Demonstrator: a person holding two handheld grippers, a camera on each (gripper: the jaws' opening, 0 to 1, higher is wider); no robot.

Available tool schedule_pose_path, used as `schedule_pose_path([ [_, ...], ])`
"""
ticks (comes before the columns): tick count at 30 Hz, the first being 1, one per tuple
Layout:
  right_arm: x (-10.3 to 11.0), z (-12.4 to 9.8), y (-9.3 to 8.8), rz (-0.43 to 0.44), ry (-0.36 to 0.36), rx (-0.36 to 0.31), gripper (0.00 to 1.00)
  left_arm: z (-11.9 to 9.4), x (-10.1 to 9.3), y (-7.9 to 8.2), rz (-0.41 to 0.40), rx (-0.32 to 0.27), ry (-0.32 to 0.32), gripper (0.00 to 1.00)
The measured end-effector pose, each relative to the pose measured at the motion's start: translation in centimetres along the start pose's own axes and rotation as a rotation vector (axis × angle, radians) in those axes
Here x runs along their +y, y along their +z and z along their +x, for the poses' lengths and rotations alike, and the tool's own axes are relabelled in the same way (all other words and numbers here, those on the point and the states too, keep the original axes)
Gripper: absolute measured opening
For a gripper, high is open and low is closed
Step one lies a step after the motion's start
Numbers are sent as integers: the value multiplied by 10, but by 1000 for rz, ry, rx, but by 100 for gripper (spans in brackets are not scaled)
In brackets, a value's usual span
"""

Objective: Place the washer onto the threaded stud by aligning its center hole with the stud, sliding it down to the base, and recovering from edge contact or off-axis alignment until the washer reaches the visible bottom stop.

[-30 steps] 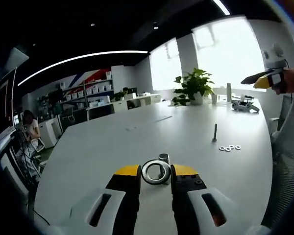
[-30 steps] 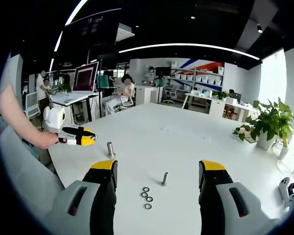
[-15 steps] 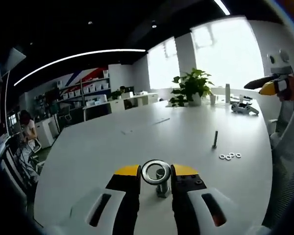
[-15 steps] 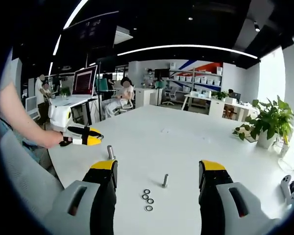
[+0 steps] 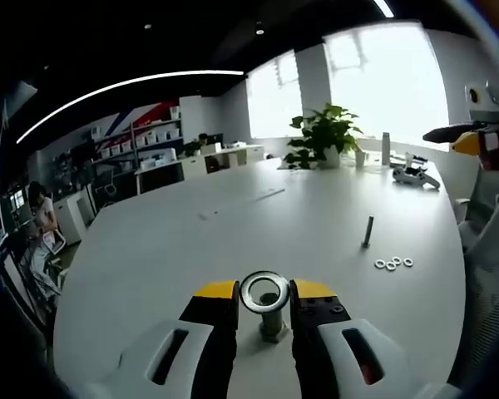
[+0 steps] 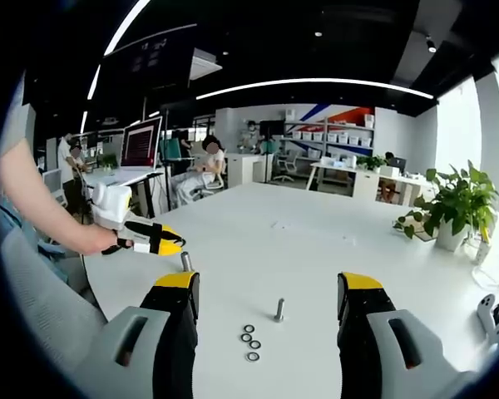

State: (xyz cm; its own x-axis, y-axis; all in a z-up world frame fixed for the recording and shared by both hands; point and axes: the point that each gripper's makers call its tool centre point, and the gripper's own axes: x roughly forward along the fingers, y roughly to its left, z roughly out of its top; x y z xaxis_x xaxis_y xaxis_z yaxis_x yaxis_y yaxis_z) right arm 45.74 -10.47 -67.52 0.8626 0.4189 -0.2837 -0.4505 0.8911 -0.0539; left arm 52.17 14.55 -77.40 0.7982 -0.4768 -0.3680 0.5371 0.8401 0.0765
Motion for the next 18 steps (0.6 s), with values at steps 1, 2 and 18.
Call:
schedule_pose_path([
  [1,0,0,0,0,-1,1,70,1,-2,0,1,7,-2,22],
  [2,0,0,-1,2,-1,2,70,2,-3,-1,0,13,-3,22],
  [18,-2,-1,5,17,-3,-24,70,7,-6,-9,-2,71,-2,22],
])
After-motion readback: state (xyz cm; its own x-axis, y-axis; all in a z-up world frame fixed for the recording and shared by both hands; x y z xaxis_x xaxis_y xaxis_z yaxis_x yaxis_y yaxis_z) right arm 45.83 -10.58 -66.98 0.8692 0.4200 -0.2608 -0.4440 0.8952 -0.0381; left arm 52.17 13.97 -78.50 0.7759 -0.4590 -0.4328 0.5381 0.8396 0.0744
